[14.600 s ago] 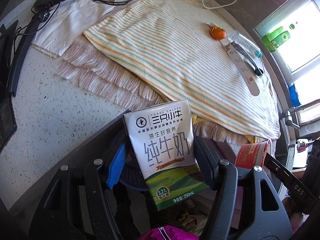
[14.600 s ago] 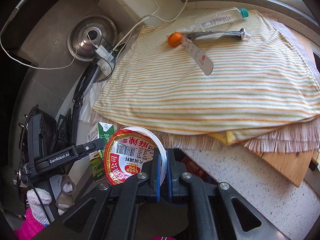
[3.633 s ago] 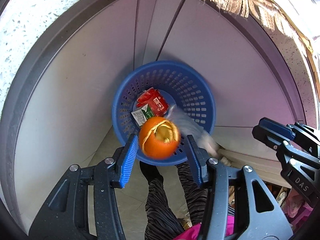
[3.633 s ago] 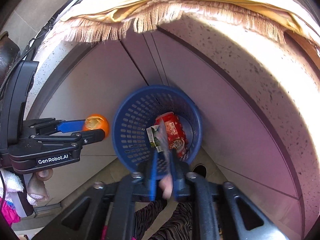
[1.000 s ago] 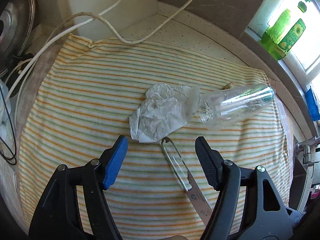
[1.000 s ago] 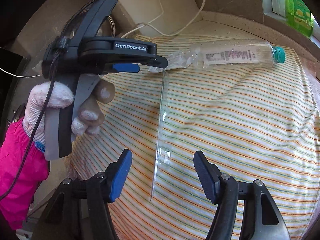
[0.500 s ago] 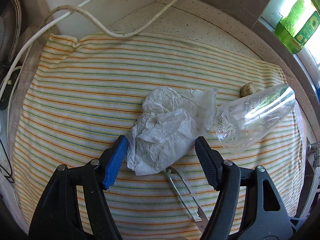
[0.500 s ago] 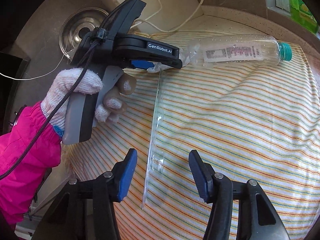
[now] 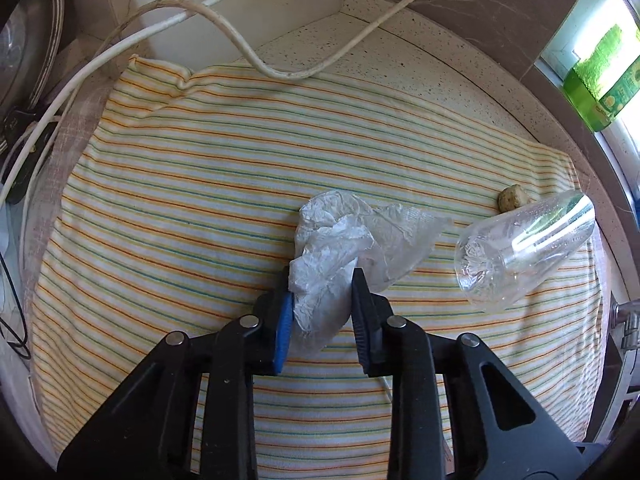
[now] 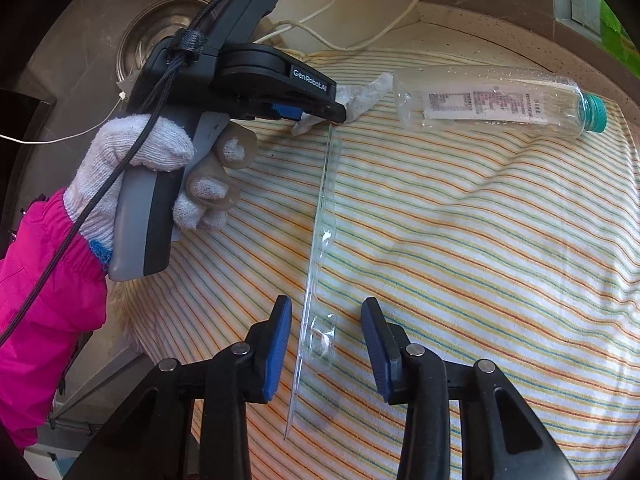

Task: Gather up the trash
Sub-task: 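Grasp the white plastic wrap with the left tool while the right tool grasps the clear plastic strip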

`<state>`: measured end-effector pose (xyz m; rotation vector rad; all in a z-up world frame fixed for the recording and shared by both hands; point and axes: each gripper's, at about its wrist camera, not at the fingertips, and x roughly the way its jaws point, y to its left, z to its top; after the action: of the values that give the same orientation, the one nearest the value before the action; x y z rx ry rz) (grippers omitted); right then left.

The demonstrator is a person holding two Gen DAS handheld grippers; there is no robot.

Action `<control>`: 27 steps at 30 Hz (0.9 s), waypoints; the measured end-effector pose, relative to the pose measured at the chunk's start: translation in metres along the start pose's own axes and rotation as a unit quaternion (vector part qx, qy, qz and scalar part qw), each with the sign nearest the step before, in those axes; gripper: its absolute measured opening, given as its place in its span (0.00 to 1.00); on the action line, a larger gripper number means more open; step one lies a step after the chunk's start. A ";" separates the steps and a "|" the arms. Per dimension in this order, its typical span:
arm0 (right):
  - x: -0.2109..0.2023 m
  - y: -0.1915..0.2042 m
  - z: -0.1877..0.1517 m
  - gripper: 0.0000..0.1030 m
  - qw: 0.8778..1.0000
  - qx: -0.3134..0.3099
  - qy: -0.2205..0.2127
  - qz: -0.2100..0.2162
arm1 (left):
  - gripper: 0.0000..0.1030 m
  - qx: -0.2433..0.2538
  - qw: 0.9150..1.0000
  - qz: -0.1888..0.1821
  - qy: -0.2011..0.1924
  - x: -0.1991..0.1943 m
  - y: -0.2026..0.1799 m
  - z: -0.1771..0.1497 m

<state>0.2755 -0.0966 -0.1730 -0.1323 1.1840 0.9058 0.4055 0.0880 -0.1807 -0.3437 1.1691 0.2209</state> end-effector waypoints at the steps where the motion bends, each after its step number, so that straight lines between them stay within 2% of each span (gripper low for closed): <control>1: 0.000 0.000 0.001 0.33 1.000 0.001 0.000 -0.001 | 0.23 -0.002 1.000 0.000 -0.001 -0.001 0.002 -0.001; 6: 0.001 -0.002 0.001 0.16 1.000 0.004 -0.001 -0.005 | 0.17 -0.015 1.000 -0.002 -0.004 -0.008 0.014 -0.008; 17: -0.017 -0.008 -0.005 0.15 0.999 0.029 -0.028 0.001 | 0.13 -0.040 0.999 -0.011 -0.026 -0.049 0.041 -0.043; 27: -0.054 -0.005 -0.020 0.15 0.997 0.040 -0.062 -0.006 | 0.13 -0.050 0.997 -0.020 -0.048 -0.101 0.058 -0.101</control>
<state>0.2594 -0.1390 -0.1379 -0.0178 1.1013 0.8421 0.2608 0.1049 -0.1310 -0.4390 1.0585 0.2592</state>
